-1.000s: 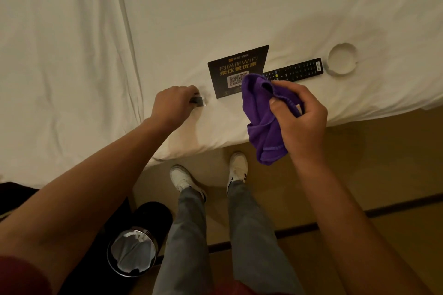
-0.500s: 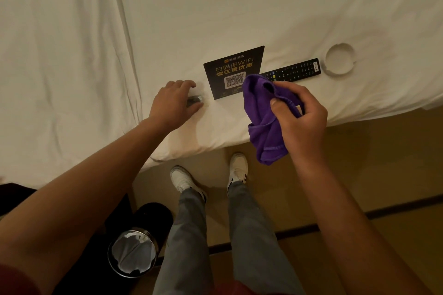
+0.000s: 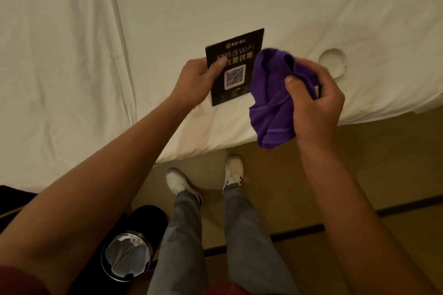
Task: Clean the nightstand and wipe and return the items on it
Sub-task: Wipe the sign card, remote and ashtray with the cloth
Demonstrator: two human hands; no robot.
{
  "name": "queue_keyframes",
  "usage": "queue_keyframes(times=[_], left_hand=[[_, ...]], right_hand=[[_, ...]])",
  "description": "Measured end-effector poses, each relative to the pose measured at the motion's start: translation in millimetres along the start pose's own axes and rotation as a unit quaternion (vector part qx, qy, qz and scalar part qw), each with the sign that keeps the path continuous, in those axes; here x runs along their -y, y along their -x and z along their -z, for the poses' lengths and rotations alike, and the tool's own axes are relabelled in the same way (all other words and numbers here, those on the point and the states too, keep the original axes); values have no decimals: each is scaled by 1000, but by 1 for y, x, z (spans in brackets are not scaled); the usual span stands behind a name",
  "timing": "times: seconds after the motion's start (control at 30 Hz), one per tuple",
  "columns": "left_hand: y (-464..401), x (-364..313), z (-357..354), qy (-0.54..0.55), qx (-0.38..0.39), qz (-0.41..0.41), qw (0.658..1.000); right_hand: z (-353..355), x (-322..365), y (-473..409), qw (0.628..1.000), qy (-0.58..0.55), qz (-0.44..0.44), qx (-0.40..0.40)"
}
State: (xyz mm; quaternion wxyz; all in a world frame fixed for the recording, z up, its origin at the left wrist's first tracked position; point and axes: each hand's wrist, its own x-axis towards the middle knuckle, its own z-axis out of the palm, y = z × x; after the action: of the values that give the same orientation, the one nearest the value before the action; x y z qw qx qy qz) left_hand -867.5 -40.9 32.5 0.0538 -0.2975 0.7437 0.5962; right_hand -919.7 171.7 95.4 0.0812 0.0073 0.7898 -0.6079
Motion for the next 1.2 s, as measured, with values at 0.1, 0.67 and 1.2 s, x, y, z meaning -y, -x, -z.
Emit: queue_keyframes(times=[0.1,0.67,1.2], left_hand=[[13,-29,9,133,-12,-11,991],[38,-82,21,490,124,84,859],[-4,-113,61,549,94,138,819]], right_hand=[[-4,29,-18,998,-12,64,-27],[-104,68,-2,993,63,99,33],[-150,75,-10,969,162,171,74]])
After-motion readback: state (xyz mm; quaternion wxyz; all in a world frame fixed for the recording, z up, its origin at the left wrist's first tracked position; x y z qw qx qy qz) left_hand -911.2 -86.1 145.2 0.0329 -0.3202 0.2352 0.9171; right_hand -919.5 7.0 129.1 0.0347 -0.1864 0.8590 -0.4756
